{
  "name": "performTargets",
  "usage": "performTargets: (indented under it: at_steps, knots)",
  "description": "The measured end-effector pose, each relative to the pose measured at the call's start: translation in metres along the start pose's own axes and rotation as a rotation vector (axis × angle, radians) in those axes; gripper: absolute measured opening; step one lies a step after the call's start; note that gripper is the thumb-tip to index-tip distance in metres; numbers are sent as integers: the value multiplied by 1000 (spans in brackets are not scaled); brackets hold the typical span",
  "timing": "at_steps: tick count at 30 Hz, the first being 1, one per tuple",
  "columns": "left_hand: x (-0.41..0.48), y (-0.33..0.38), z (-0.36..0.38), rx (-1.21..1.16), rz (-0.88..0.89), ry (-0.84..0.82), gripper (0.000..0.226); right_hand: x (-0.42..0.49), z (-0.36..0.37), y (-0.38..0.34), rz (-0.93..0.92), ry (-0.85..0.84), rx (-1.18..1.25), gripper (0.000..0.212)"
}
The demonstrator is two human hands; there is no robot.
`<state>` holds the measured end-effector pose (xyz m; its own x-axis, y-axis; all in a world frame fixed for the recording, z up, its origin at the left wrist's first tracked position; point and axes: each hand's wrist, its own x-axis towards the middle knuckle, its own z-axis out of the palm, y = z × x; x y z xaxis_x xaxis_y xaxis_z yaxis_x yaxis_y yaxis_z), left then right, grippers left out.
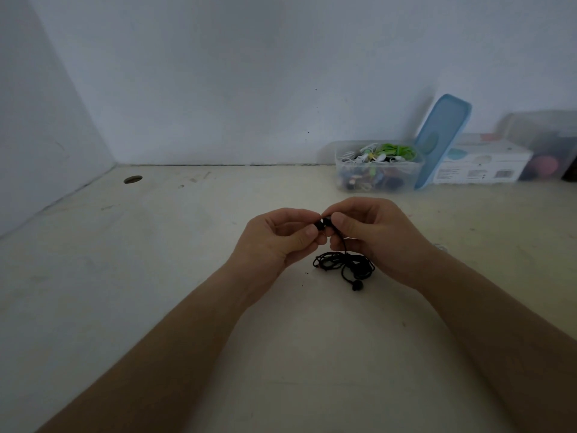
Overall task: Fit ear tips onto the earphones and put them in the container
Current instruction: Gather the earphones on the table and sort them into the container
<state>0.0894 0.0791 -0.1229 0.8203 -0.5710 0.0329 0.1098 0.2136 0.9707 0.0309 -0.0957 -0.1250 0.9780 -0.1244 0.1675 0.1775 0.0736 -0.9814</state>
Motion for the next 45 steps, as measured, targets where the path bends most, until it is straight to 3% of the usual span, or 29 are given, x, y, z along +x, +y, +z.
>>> performTargets:
  at_steps: [6,38,45]
  knots:
    - [0,0,0,47,36,-11,16,1,-2,1,28,-18,58,22]
    - [2,-5,-1,-13,-14,6,19,-1,1,-1,34,-14,51,19]
    - [1,-4,2,-81,-33,-17,15,-1,2,-1,70,-29,139,19]
